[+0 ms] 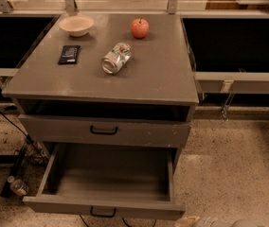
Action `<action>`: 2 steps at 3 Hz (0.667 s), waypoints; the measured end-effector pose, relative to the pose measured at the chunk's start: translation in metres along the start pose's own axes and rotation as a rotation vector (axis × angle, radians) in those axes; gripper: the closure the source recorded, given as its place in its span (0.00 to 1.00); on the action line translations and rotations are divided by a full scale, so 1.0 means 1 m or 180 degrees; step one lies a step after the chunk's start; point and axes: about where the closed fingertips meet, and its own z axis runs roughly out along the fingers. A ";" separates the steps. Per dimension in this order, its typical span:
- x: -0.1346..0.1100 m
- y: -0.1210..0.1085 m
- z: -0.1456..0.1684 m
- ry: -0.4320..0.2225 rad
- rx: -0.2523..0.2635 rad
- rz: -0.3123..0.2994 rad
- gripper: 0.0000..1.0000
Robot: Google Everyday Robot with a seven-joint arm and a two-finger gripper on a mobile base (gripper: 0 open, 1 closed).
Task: Close middle drawer
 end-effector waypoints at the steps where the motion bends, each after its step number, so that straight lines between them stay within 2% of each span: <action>1: -0.007 -0.008 0.003 -0.0191 0.0118 0.0178 1.00; 2: -0.024 -0.014 0.007 -0.0503 0.0189 0.0372 1.00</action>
Offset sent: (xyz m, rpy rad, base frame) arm 0.0455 0.0042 0.0159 0.1809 -0.1349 -0.2499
